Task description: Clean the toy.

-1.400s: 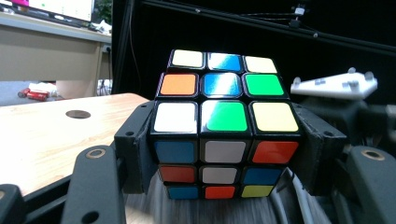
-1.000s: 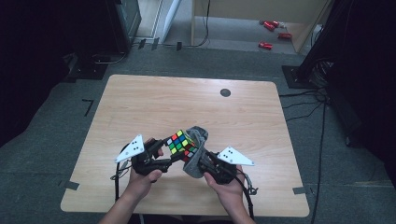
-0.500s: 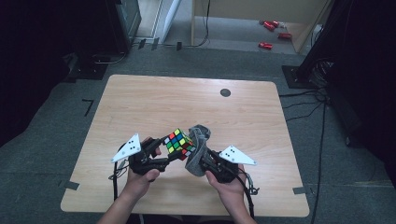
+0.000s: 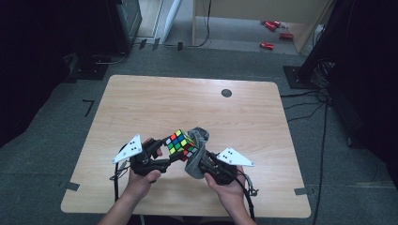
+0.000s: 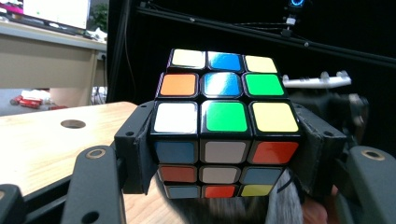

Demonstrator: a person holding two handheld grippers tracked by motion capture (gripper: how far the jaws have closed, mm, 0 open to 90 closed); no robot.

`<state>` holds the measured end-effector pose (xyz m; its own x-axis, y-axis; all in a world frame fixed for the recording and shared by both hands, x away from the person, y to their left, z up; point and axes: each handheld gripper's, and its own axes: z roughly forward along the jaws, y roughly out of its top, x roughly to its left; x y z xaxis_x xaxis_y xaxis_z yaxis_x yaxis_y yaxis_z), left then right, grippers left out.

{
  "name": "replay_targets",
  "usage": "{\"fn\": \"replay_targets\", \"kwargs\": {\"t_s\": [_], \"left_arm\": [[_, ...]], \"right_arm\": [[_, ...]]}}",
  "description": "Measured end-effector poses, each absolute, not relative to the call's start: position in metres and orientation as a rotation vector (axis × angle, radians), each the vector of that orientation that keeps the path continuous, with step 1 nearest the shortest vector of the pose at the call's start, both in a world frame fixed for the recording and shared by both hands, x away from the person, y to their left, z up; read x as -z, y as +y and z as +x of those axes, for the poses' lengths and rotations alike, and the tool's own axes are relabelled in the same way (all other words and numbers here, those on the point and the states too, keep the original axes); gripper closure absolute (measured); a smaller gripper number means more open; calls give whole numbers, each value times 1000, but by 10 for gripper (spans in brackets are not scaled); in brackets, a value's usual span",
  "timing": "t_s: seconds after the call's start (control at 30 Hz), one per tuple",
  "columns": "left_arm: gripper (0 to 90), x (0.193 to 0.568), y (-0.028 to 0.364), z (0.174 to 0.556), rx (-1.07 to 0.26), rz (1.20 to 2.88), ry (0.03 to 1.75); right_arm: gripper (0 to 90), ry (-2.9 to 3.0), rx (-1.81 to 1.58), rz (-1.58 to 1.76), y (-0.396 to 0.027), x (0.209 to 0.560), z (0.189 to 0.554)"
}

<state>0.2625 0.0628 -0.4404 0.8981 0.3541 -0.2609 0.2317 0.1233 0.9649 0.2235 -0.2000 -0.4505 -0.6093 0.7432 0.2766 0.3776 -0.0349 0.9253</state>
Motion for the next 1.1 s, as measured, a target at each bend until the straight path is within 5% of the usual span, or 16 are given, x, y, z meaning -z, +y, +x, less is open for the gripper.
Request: {"fn": "replay_targets", "kwargs": {"t_s": [0.3, 0.53, 0.83, 1.1], "left_arm": [[348, 440, 64, 261, -106, 1461, 492], [348, 440, 65, 263, -97, 1465, 493], [347, 439, 63, 260, -98, 1461, 486], [347, 442, 57, 260, -84, 1483, 480]], "right_arm": [[669, 2168, -1641, 1026, -169, 464, 216], [668, 1946, -1687, 1203, -199, 454, 225], [667, 2158, -1634, 987, -163, 464, 211], [667, 1986, -1689, 1177, -195, 454, 223]]}}
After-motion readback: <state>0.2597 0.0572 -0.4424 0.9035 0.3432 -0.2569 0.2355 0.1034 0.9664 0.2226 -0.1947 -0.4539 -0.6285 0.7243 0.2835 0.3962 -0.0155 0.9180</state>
